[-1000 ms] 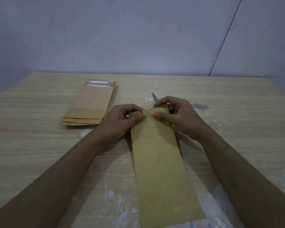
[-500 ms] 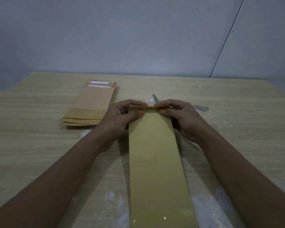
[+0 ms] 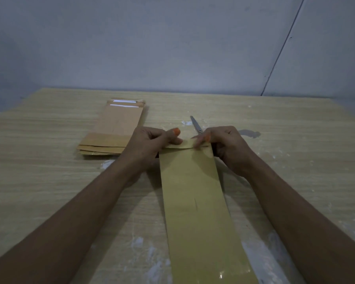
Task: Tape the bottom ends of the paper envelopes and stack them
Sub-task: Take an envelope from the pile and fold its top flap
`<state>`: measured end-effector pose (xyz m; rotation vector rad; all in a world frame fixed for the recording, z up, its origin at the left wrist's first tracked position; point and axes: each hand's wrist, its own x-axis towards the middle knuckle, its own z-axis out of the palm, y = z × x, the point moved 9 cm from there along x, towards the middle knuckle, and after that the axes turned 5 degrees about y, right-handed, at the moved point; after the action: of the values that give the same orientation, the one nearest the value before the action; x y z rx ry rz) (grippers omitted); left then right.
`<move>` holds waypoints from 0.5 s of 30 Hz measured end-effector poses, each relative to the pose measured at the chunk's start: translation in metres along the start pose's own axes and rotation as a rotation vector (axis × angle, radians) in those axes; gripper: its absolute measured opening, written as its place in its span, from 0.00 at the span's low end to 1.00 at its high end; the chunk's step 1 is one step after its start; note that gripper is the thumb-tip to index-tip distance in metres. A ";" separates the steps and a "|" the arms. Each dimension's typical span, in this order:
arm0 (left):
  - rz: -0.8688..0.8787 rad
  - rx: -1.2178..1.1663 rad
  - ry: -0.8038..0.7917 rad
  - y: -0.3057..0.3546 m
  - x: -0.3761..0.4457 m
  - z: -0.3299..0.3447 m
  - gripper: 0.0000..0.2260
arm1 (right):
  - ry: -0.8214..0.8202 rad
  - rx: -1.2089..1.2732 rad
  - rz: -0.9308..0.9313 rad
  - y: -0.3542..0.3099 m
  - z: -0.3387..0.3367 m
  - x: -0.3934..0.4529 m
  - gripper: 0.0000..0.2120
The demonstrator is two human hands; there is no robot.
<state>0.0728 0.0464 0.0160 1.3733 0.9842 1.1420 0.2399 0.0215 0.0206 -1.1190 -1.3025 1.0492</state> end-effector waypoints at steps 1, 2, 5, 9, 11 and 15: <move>0.023 0.009 0.009 0.002 -0.001 -0.001 0.10 | 0.010 -0.010 -0.004 0.002 -0.002 0.001 0.14; 0.048 0.009 0.024 0.003 0.000 -0.003 0.11 | 0.033 -0.038 -0.015 0.002 -0.004 0.002 0.15; 0.098 0.005 0.034 0.006 0.000 -0.006 0.14 | 0.095 -0.109 -0.065 0.000 -0.011 0.002 0.20; 0.109 0.054 -0.020 0.005 -0.003 0.000 0.08 | 0.146 -0.149 -0.152 -0.008 -0.013 -0.002 0.22; 0.122 0.101 -0.047 0.003 -0.003 0.004 0.04 | 0.118 -0.151 -0.169 -0.009 -0.007 -0.003 0.20; 0.163 0.117 -0.055 0.006 -0.005 0.008 0.06 | -0.035 -0.127 -0.070 -0.004 0.012 -0.008 0.16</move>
<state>0.0794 0.0393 0.0209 1.5942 0.9247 1.1754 0.2280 0.0130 0.0230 -1.1455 -1.4423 0.9491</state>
